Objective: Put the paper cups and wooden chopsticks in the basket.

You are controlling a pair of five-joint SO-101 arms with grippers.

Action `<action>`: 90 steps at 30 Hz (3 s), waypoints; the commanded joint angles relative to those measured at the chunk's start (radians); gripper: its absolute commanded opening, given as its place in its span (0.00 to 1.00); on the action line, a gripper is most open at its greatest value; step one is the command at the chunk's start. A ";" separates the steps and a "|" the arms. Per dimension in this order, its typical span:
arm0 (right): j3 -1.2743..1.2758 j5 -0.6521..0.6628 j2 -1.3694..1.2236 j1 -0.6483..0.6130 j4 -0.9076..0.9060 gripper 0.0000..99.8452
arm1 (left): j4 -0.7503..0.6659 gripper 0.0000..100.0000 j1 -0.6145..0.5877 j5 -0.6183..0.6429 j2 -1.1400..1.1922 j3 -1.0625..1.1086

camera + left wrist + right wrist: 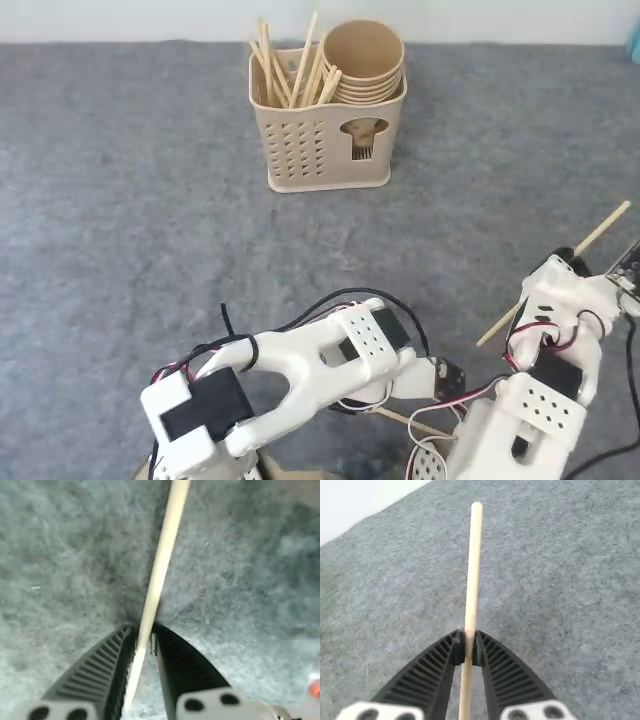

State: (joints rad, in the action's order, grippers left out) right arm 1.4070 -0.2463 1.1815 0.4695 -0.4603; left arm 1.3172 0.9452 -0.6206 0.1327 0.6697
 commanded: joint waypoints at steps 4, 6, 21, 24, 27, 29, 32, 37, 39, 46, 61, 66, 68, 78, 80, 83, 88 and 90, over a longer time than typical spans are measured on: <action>-0.057 -0.011 0.025 0.015 -0.007 0.01 | -0.014 0.03 0.011 0.014 -0.011 0.022; -0.057 -0.011 0.025 0.015 -0.007 0.01 | -0.014 0.02 0.011 0.014 -0.051 0.045; -0.078 -0.014 0.025 0.015 -0.015 0.01 | 0.101 0.01 -0.110 0.087 -0.341 0.110; -0.084 -0.083 0.025 0.021 -0.015 0.01 | 0.101 0.01 -0.221 0.087 -0.347 0.105; -0.084 -0.112 0.025 0.027 -0.010 0.01 | 0.100 0.01 -0.351 0.087 -0.351 0.058; -0.084 -0.117 0.025 0.024 -0.013 0.01 | 0.097 0.01 -0.440 0.094 -0.351 -0.002; -0.078 -0.117 0.025 0.019 -0.013 0.01 | 0.097 0.01 -0.557 0.150 -0.351 -0.094; -0.054 -0.117 0.025 -0.010 -0.005 0.01 | 0.101 0.01 -0.638 0.196 -0.351 -0.196; -0.043 -0.115 0.025 -0.042 -0.005 0.01 | 0.098 0.01 -0.635 0.212 -0.353 -0.208; -0.014 -0.114 0.025 -0.154 -0.005 0.01 | 0.095 0.01 -0.629 0.302 -0.353 -0.315; 0.086 -0.110 0.025 -0.239 0.142 0.01 | -0.124 0.01 -0.551 0.454 -0.792 -0.325; 0.095 -0.110 0.025 -0.239 0.154 0.01 | -0.370 0.01 -0.681 0.580 -0.994 -0.213; 0.095 -0.110 0.025 -0.240 0.154 0.01 | -0.459 0.01 -0.740 0.598 -1.028 -0.188; 0.104 -0.069 0.025 -0.275 0.153 0.01 | -0.984 0.01 -0.864 0.605 -0.853 -0.182; 0.112 -0.061 0.025 -0.277 0.156 0.01 | -1.096 0.01 -0.859 0.601 -0.773 -0.186; 0.112 -0.061 0.025 -0.277 0.156 0.01 | -1.258 0.01 -0.856 0.598 -0.652 -0.188; 0.114 -0.061 0.025 -0.277 0.156 0.01 | -1.384 0.01 -0.855 0.598 -0.456 -0.217; 0.114 -0.061 0.025 -0.277 0.156 0.01 | -1.386 0.01 -0.858 0.603 -0.384 -0.251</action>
State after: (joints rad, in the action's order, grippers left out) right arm 1.5267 -0.3276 1.1815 0.2010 -0.3299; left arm -0.0130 0.0905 -0.0284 -0.3583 0.4918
